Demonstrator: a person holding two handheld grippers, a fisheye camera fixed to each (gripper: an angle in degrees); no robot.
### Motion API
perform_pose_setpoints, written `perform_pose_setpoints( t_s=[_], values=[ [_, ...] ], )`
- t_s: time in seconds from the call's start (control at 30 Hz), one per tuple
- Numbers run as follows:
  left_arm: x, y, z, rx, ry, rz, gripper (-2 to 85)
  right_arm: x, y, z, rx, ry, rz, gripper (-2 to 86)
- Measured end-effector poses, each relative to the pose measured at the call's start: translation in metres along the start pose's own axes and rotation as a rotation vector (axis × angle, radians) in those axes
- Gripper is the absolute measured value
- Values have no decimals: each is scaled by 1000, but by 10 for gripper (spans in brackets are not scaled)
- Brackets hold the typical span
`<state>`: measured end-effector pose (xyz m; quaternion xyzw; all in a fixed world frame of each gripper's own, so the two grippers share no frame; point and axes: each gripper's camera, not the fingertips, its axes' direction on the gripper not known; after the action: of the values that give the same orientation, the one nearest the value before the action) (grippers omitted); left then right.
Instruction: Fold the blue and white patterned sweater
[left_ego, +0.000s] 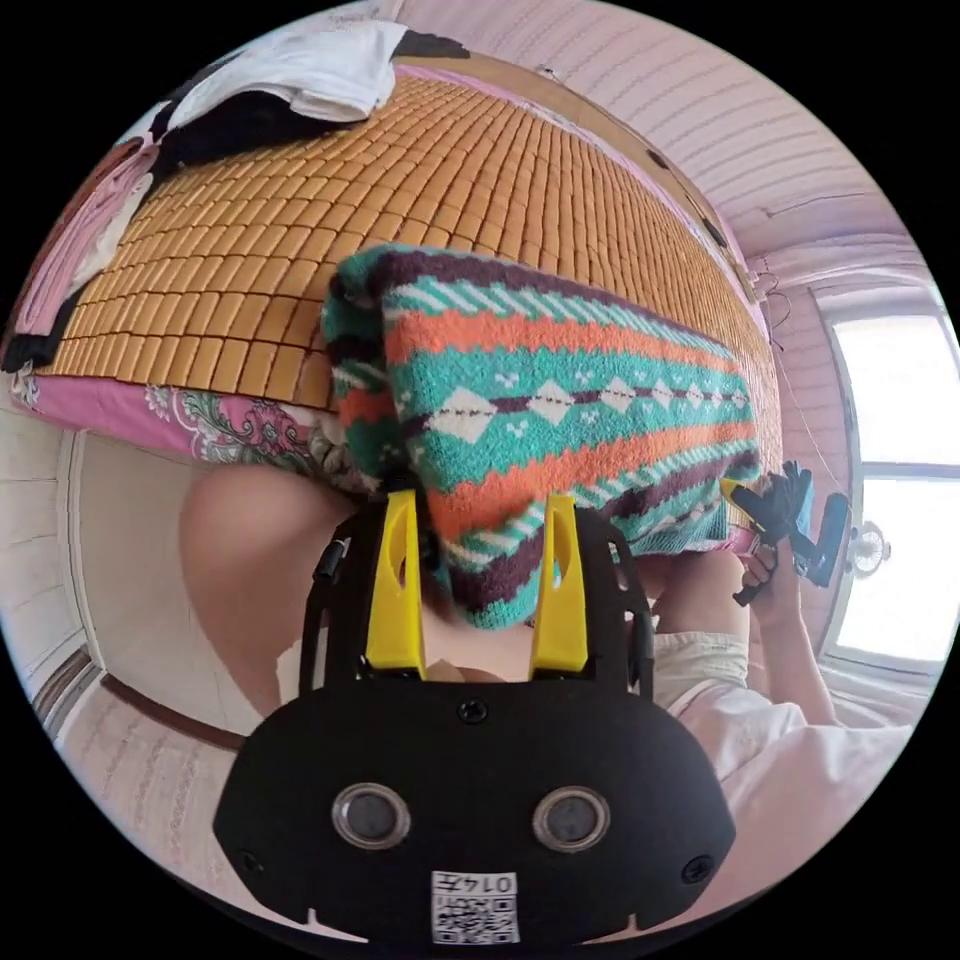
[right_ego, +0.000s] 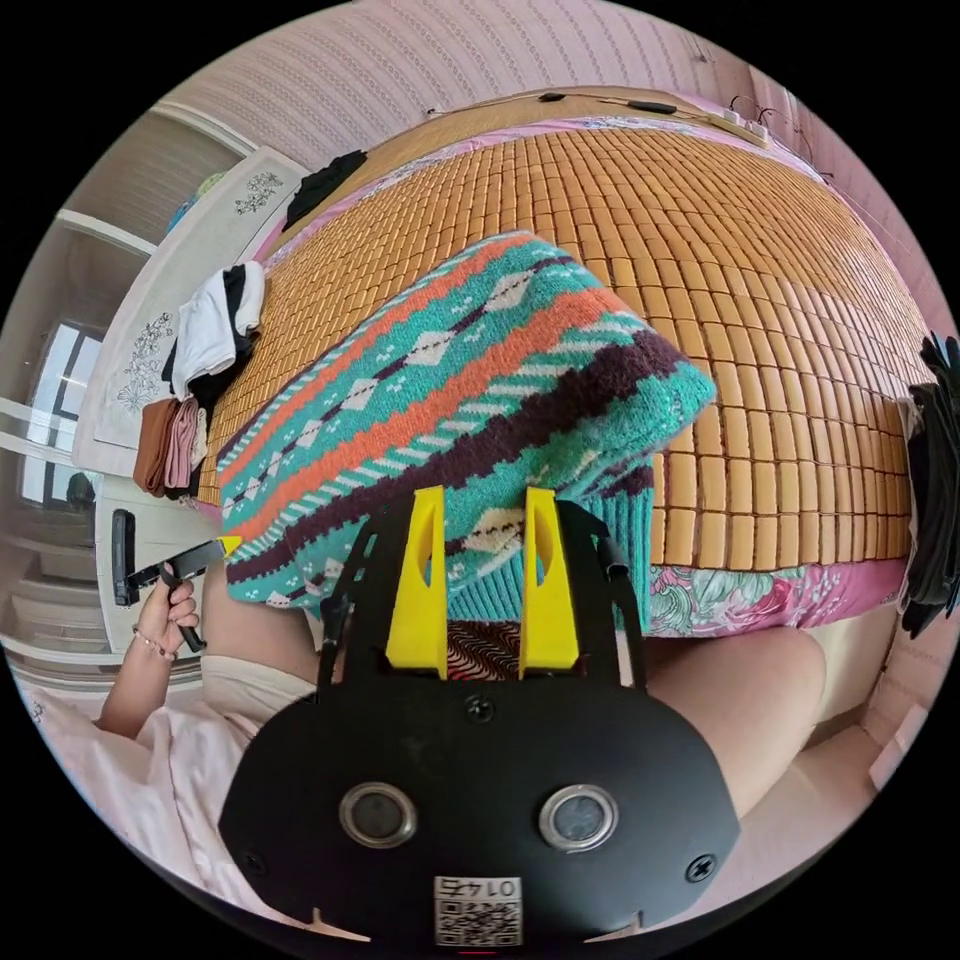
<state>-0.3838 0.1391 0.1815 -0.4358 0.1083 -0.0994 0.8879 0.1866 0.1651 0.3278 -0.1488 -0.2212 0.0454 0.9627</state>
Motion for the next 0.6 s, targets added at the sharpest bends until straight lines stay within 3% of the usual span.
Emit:
perform_pose_setpoints(
  t_s=[0.07,0.17,0.3,0.4,0.5,0.6],
  values=[
    [16,-16,14,-111,-60,65,136,-4,2,-3,-5,54,-32,96],
    [30,-24,5,-85,-104,147,93,1,7,-27,4,18,-42,106],
    [16,-32,1,-83,-40,104,70,30,21,-34,10,-59,79,141],
    [19,-28,-18,-16,-17,148,62,34,17,-17,-65,-93,106,125],
    [24,-19,-50,91,43,214,61,21,21,-45,-9,-12,40,76],
    [26,-16,-80,174,111,258,61,18,29,-70,15,-74,-32,52]
  ],
)
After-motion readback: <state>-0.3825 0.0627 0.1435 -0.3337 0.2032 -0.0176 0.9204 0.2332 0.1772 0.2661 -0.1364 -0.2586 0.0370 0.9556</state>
